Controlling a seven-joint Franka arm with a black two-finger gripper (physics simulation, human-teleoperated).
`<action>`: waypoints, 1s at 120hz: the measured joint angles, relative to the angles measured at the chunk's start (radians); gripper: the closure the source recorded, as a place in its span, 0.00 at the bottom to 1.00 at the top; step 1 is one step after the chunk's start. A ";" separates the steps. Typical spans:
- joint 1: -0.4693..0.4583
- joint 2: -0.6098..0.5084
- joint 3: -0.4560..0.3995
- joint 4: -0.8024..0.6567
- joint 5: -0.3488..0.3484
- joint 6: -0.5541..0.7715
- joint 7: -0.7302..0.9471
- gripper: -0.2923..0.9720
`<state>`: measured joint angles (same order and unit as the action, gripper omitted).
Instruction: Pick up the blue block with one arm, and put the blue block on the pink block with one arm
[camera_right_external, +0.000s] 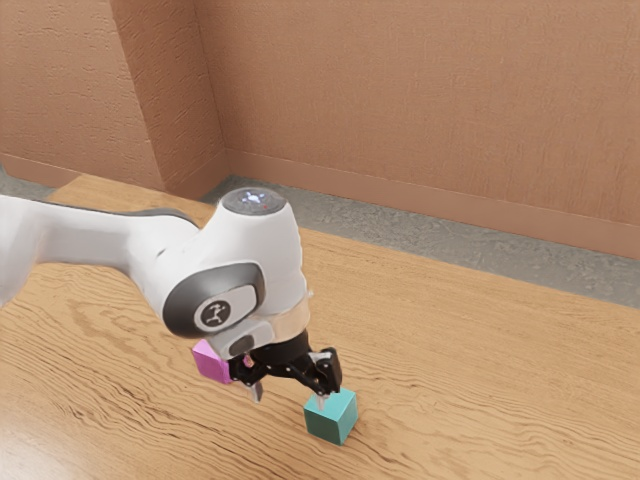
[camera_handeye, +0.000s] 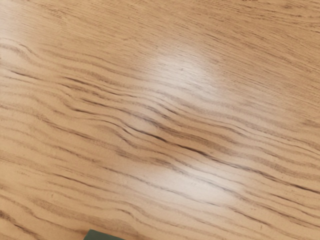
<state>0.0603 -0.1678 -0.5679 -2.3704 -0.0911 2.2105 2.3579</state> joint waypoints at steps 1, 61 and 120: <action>0.000 0.002 -0.002 0.000 -0.004 0.002 0.012 0.23; -0.027 0.168 0.022 0.045 0.018 0.144 0.430 0.23; 0.007 0.271 0.064 0.080 0.026 0.211 0.405 0.23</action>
<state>0.0675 0.1032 -0.5035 -2.2903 -0.0653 2.4212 2.7624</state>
